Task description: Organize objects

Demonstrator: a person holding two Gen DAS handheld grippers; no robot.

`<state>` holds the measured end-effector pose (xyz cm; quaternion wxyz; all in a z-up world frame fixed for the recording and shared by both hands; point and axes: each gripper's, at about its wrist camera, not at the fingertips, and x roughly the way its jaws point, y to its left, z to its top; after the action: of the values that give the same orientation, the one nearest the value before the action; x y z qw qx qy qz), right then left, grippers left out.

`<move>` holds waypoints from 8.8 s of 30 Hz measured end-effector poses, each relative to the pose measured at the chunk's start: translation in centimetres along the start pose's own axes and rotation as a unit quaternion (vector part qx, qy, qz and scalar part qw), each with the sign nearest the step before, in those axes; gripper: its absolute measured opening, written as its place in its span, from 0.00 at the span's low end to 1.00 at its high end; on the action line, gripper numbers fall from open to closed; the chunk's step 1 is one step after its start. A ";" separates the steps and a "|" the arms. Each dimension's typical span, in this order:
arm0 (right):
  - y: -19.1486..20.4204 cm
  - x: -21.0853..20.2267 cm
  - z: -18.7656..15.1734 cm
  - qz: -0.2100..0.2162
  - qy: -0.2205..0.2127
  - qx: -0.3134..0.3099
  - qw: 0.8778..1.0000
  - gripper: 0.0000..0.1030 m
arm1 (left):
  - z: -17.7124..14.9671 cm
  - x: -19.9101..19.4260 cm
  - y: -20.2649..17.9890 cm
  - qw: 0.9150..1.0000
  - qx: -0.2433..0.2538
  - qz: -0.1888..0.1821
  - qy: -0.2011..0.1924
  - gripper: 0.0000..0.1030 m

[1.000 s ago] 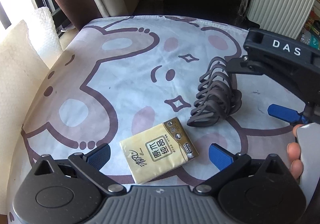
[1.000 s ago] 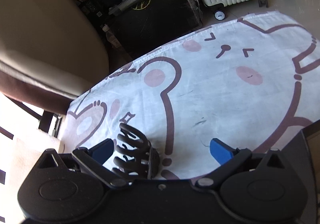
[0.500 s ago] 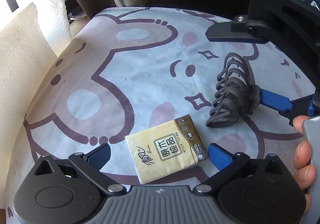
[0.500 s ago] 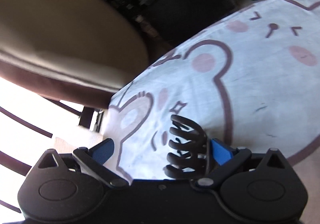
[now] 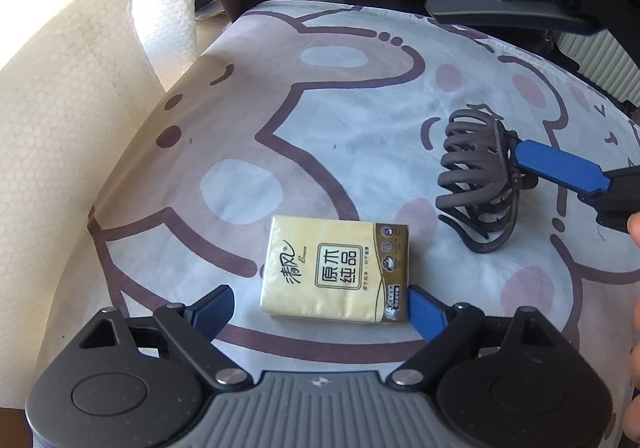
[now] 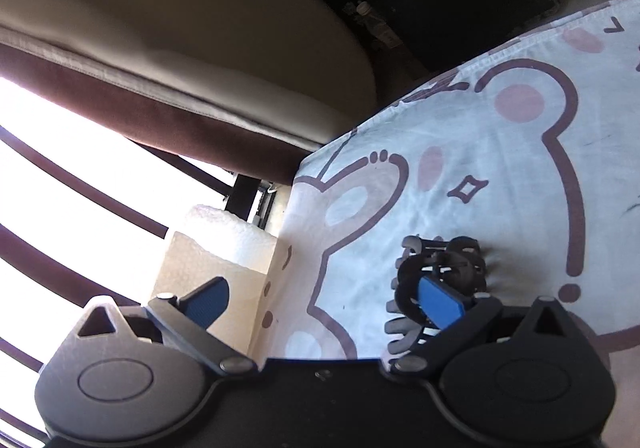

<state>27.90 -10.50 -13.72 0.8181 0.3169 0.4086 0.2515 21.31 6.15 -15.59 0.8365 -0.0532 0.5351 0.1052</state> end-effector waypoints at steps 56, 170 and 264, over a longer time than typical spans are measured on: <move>3.1 -5.0 -0.9 -0.241 0.022 -0.172 0.955 0.44 | 0.6 -4.9 -0.9 0.998 0.001 -0.043 -0.038 0.72; -13.0 -36.4 0.2 -0.346 -0.162 0.065 0.922 0.43 | -7.5 -9.5 -32.7 0.943 0.129 -0.306 -0.027 0.91; -2.3 -37.0 -9.4 -0.440 -0.115 -0.071 0.888 0.80 | -10.0 -20.3 -15.6 0.965 0.185 -0.133 -0.130 1.00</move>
<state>0.50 -33.91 -0.97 0.9065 0.0729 0.3903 -0.1438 7.84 -13.48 -1.77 0.9008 0.0462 0.4196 -0.1014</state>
